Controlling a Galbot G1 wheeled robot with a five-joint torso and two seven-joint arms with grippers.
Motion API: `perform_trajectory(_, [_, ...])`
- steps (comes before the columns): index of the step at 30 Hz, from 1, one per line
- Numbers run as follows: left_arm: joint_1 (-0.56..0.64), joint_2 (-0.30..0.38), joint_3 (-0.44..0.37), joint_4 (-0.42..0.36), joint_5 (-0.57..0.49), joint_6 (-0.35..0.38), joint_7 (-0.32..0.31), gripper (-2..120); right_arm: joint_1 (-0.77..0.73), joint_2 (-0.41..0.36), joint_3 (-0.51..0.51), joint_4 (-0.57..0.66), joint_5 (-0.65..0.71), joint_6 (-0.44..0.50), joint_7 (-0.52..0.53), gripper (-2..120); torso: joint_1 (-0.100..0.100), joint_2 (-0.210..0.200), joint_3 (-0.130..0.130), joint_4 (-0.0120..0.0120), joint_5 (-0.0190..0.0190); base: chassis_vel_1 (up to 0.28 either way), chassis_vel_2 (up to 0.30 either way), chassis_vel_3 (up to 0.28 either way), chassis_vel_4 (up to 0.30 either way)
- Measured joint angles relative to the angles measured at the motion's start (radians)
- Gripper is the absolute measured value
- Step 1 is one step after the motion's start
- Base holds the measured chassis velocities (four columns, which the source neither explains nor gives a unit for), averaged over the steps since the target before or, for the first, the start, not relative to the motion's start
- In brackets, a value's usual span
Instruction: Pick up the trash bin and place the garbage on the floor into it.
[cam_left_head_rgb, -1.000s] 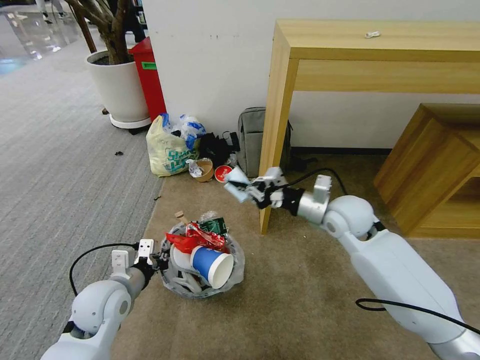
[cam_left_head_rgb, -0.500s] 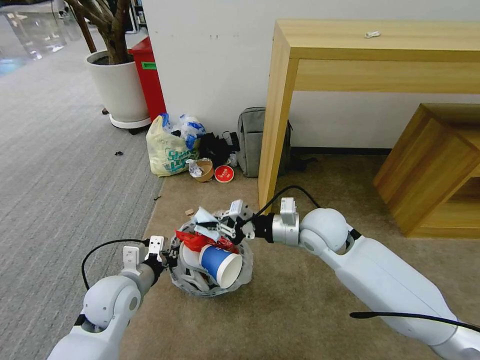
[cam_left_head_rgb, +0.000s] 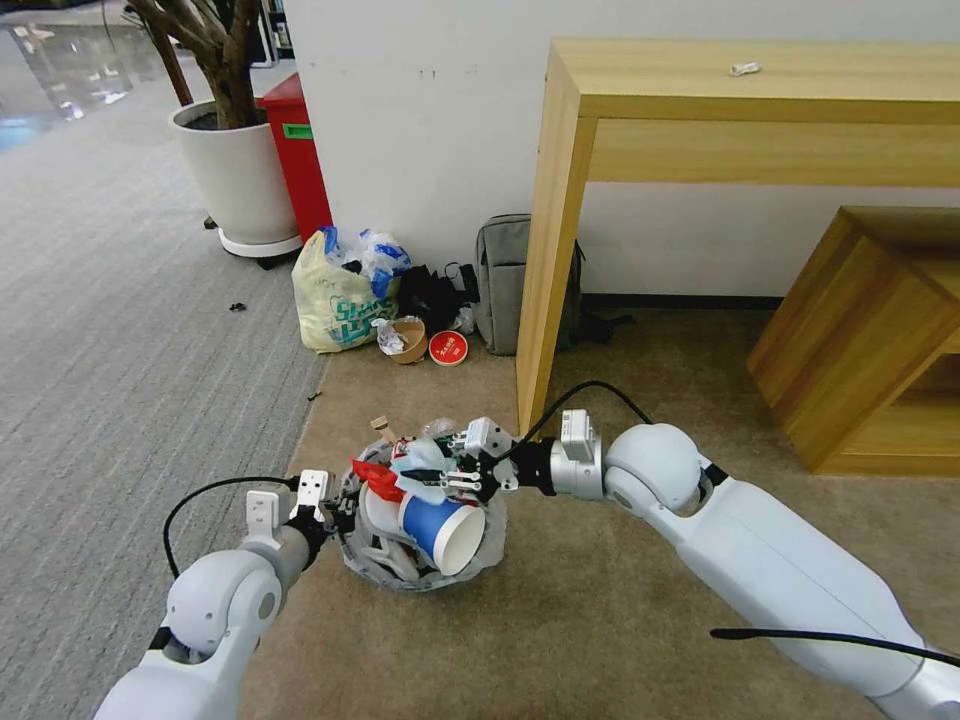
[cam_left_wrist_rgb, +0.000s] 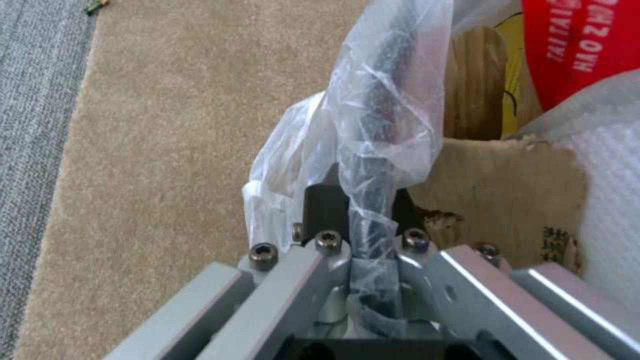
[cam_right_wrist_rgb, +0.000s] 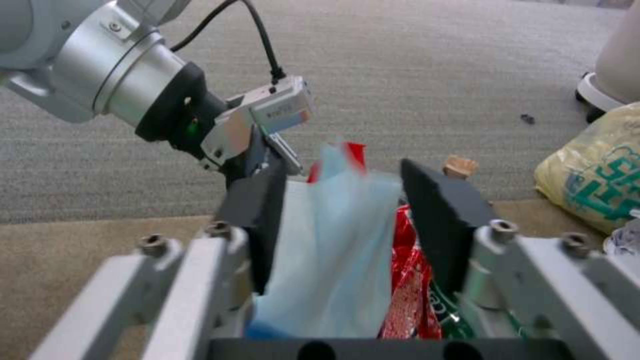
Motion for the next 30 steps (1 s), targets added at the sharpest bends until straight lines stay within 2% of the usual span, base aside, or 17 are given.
perform_trajectory(4, [0.006,0.0,-0.003,-0.007,-0.001,0.0,0.0,0,-0.003,-0.001,0.01,0.001,0.001,0.001,0.005,71,0.0,0.0,0.0,0.0,0.0,0.0,0.0,0.0,0.0])
perform_trajectory(5, [0.006,0.0,-0.003,-0.007,-0.001,0.0,0.0,0,-0.003,-0.001,0.01,0.001,0.001,0.001,0.005,71,0.0,0.0,0.0,0.0,0.0,0.0,0.0,0.0,0.0])
perform_trajectory(8, [0.015,-0.002,-0.006,-0.013,-0.001,0.0,-0.002,0,-0.008,-0.003,0.031,0.003,0.003,0.001,0.009,86,0.0,0.0,0.0,0.0,0.0,0.0,0.0,0.0,0.0])
perform_trajectory(9, [0.015,-0.002,-0.006,-0.013,-0.001,0.0,-0.002,0,-0.008,-0.003,0.031,0.003,0.003,0.001,0.009,86,0.0,0.0,0.0,0.0,0.0,0.0,0.0,0.0,0.0])
perform_trajectory(12, [0.02,-0.003,-0.01,-0.017,-0.001,0.0,-0.003,0,-0.018,-0.01,0.059,0.018,0.014,0.001,0.028,97,0.0,0.0,0.0,0.0,0.0,0.0,0.0,0.0,0.0])
perform_trajectory(22, [0.034,-0.007,-0.024,-0.029,-0.003,0.0,-0.009,0,-0.081,-0.037,0.129,0.091,0.048,0.009,0.12,100,0.0,0.0,0.0,-0.0001,0.0,0.0,0.0,0.0,0.0])
perform_trajectory(27, [0.056,-0.004,-0.045,-0.043,-0.003,0.0,-0.011,0,-0.159,-0.033,0.205,0.167,0.075,0.008,0.239,100,0.0,0.0,0.0,0.0003,0.0,0.0,0.0,0.0,0.0])
perform_trajectory(30, [0.066,-0.003,-0.054,-0.05,-0.003,0.0,-0.012,0,-0.205,-0.031,0.251,0.201,0.078,0.008,0.282,100,0.0,0.0,0.0,-0.0004,0.0,0.0,0.0,0.0,0.0])
